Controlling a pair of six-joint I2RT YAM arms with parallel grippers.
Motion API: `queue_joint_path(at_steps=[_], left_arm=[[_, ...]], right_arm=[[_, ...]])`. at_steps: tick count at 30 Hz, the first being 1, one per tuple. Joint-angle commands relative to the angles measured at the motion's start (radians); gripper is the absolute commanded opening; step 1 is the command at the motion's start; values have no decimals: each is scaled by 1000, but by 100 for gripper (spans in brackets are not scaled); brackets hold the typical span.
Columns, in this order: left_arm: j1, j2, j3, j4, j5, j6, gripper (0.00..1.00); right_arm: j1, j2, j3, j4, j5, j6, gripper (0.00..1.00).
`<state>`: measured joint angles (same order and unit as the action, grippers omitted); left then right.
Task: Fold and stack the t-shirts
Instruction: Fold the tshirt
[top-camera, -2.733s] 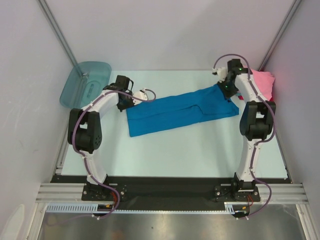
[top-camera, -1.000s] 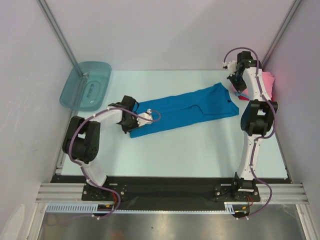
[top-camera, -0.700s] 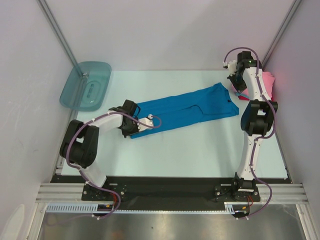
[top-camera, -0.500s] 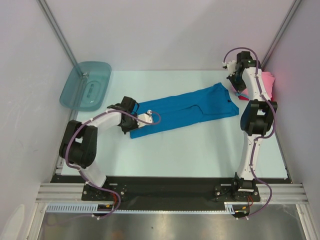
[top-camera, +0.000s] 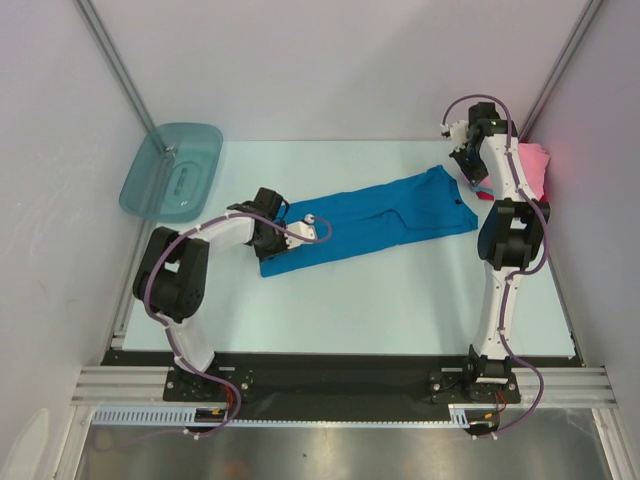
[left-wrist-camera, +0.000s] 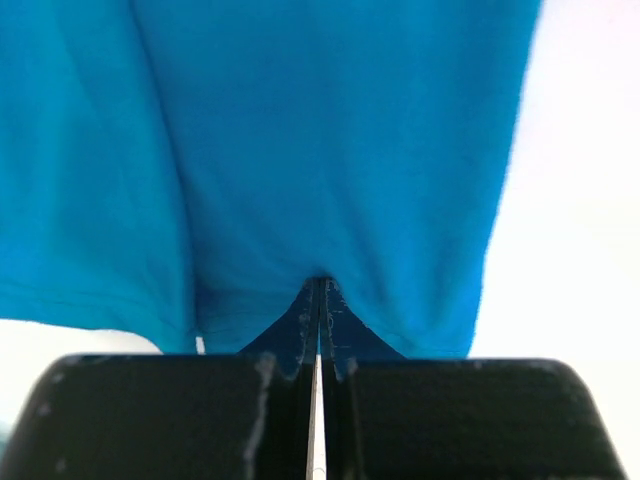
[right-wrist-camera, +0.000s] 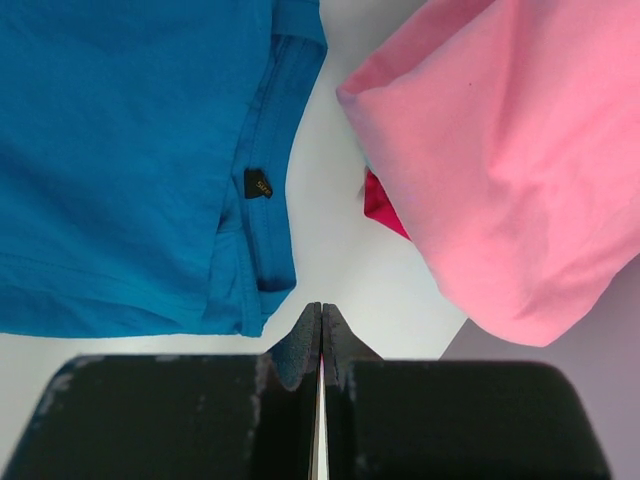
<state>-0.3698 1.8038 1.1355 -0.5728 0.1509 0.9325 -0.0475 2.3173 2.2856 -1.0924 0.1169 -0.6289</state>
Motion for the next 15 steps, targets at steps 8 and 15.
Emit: queue_joint_path(at_steps=[8,15], left_arm=[[-12,-8,-71,-35,52,5,0],[-23,35,-56,-126,64,20,0]], right_arm=[[9,14,64,14,17,-6,0],[26,24,78,14,24,-20,0]])
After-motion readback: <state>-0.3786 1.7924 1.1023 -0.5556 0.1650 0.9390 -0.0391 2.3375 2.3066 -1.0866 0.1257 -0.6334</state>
